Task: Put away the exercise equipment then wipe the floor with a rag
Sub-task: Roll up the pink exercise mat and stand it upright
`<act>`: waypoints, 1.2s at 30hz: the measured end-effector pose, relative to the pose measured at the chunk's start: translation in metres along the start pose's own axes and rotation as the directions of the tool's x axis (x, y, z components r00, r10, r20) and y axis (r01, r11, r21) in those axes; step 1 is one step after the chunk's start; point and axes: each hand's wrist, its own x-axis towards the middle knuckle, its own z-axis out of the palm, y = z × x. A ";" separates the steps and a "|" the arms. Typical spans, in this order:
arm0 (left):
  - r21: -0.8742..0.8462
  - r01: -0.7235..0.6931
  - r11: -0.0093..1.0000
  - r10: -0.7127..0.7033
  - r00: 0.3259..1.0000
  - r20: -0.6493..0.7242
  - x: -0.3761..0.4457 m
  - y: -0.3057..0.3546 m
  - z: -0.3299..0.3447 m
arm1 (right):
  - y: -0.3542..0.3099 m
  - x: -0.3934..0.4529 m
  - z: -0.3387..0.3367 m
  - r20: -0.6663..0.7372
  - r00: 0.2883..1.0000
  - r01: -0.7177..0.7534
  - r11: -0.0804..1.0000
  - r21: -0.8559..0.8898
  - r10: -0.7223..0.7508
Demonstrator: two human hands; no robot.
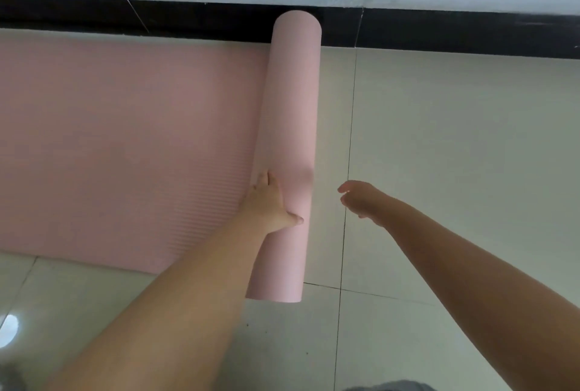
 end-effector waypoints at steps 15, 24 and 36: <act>-0.447 -0.199 0.872 0.286 0.949 0.135 0.053 -0.143 -0.037 | -0.124 0.002 0.076 -0.198 0.952 -0.164 0.935 0.316 0.234; -0.561 -0.217 0.799 0.335 0.935 0.116 0.056 -0.217 -0.053 | -0.179 -0.008 0.122 -0.311 0.919 -0.112 0.916 0.385 0.243; -0.500 -0.304 0.811 0.165 0.939 -0.303 0.079 -0.239 -0.083 | -0.251 -0.017 0.150 -0.320 0.875 -0.142 0.826 0.546 0.362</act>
